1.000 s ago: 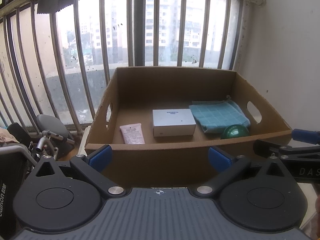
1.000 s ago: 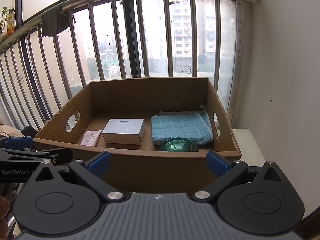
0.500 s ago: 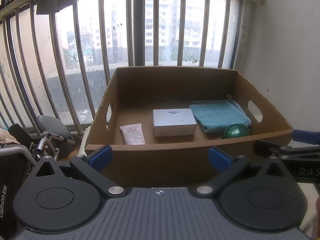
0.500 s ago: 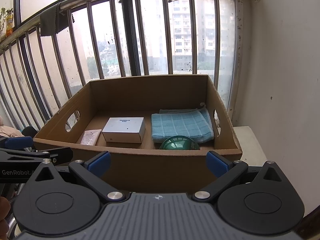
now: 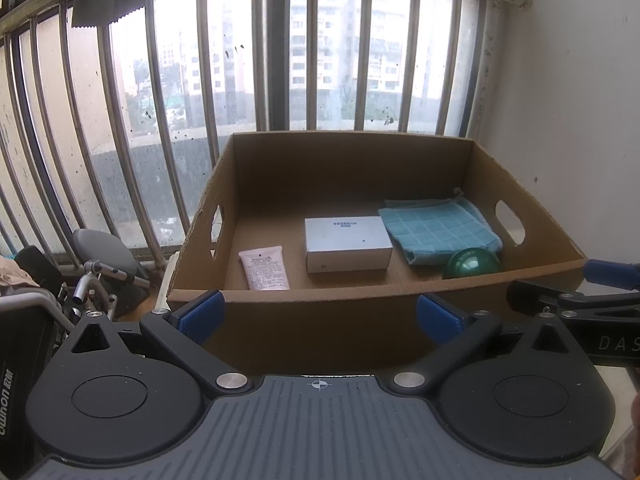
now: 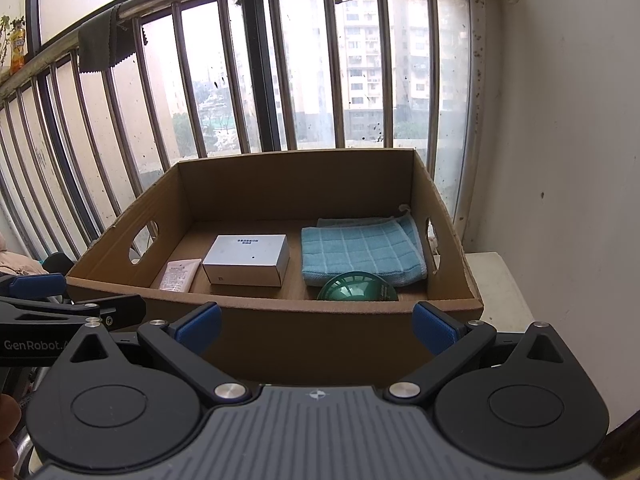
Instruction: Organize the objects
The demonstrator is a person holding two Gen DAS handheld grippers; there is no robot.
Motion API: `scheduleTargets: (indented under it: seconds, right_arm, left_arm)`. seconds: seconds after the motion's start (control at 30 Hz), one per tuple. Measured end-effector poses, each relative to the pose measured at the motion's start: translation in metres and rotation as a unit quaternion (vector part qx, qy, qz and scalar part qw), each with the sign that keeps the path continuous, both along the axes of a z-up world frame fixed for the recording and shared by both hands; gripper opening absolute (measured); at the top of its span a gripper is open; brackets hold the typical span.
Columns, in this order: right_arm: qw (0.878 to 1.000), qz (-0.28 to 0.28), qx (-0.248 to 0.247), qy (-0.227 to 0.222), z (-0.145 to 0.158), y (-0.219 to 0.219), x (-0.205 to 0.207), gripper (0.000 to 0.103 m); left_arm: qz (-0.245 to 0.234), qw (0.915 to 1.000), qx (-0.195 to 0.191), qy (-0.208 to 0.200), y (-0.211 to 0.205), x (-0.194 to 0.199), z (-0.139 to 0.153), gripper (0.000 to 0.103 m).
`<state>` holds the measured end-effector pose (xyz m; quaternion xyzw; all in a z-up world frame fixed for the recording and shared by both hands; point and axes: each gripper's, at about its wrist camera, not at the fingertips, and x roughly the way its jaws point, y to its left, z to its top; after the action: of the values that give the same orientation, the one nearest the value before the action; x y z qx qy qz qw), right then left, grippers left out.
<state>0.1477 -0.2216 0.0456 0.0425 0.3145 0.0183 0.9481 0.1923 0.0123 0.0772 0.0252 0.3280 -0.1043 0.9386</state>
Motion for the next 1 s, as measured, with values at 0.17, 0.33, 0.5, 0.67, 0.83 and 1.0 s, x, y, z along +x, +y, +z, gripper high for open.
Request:
scheduleTargets:
  seconds: [0.17,0.33,0.5,0.67,0.83,1.0]
  right_arm:
    - [1.000,0.000,0.000,0.002,0.001,-0.001,0.001,0.103]
    - [1.000,0.000,0.000,0.004,0.000,-0.001,0.001,0.103]
    - [1.000,0.000,-0.002,0.008,-0.001,0.000,0.000,0.103]
    - [1.000,0.001,-0.004,0.013,-0.005,0.001,0.000,0.103]
    - [1.000,0.004,0.002,0.019,-0.008,0.001,-0.001,0.103]
    - [1.000,0.005,0.004,0.021,-0.011,0.000,-0.004,0.103]
  left_arm:
    - [0.000,1.0000,0.000,0.001,0.000,0.000,0.000,0.103]
    - [0.002,1.0000,-0.002,0.004,-0.001,-0.001,-0.001,0.103]
    - [0.004,0.9999,-0.002,0.010,-0.002,-0.001,-0.004,0.103]
    - [0.007,0.9998,-0.002,0.018,-0.002,-0.001,-0.006,0.102]
    - [0.008,0.9997,0.000,0.025,-0.001,-0.003,-0.009,0.103]
    - [0.009,0.9995,0.002,0.029,-0.001,-0.006,-0.011,0.103]
